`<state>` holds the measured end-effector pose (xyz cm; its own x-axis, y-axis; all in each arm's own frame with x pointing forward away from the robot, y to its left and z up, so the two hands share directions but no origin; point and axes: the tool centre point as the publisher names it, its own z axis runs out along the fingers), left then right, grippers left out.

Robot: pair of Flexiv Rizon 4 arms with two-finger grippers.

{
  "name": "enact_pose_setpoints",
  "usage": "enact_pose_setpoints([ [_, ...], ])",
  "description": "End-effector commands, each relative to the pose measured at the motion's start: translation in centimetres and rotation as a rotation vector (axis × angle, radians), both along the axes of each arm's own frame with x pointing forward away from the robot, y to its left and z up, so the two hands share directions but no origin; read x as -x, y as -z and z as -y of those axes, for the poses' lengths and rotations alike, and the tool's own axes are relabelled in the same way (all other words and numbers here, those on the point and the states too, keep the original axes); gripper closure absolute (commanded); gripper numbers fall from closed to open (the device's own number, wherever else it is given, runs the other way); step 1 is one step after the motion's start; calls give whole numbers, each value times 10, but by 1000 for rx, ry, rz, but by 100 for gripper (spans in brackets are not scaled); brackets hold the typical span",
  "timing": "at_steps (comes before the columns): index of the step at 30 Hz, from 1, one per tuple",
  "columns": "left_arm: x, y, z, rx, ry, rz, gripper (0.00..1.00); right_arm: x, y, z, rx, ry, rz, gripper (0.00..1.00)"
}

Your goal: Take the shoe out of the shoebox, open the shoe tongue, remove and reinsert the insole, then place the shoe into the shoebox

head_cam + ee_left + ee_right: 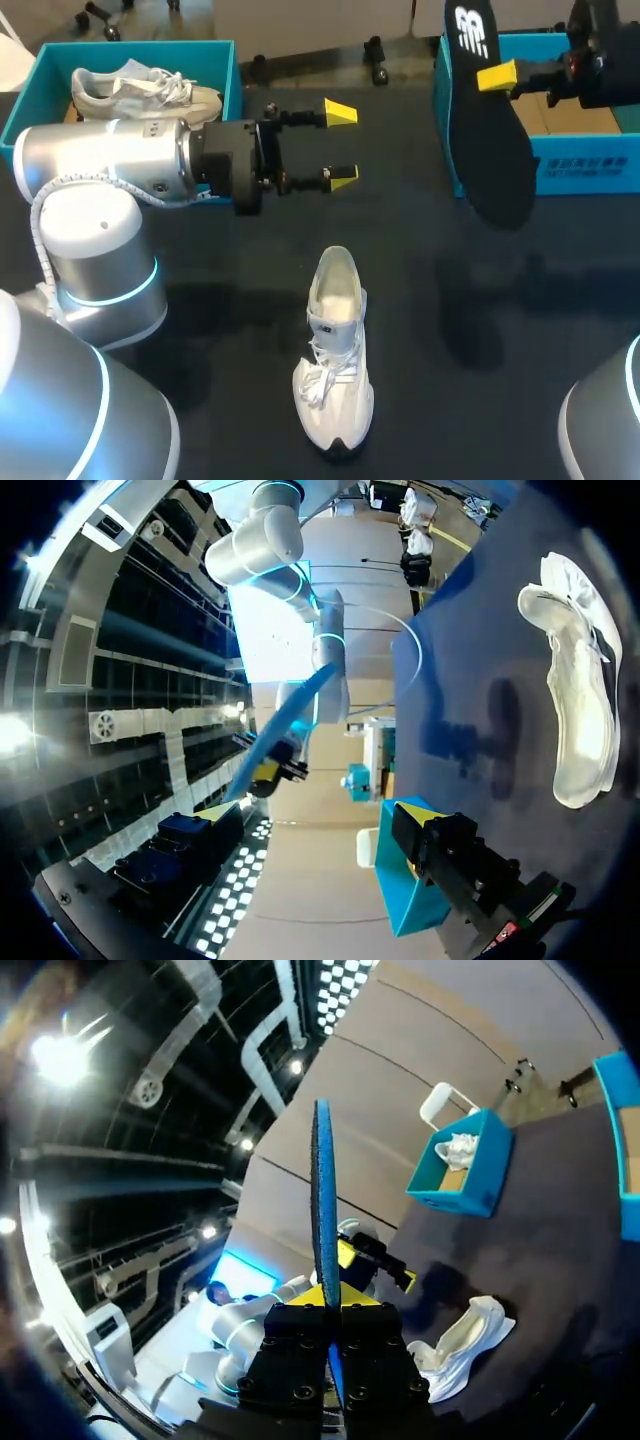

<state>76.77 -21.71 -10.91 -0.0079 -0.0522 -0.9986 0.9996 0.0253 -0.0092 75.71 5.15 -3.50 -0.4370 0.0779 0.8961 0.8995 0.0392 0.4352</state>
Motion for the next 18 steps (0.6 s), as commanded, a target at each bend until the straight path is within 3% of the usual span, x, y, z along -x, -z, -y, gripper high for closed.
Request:
enact_pose_setpoints([
  [1,0,0,1,0,-2,1,0,-23,17,-3,12,-34,-110,100],
  [5,0,0,1,0,-2,1,0,-39,29,-9,24,-34,-174,100],
  [11,0,0,1,0,-2,1,0,-55,40,-29,21,-17,-199,100],
  [18,0,0,1,0,-2,1,0,-61,49,-54,3,14,-224,100],
])
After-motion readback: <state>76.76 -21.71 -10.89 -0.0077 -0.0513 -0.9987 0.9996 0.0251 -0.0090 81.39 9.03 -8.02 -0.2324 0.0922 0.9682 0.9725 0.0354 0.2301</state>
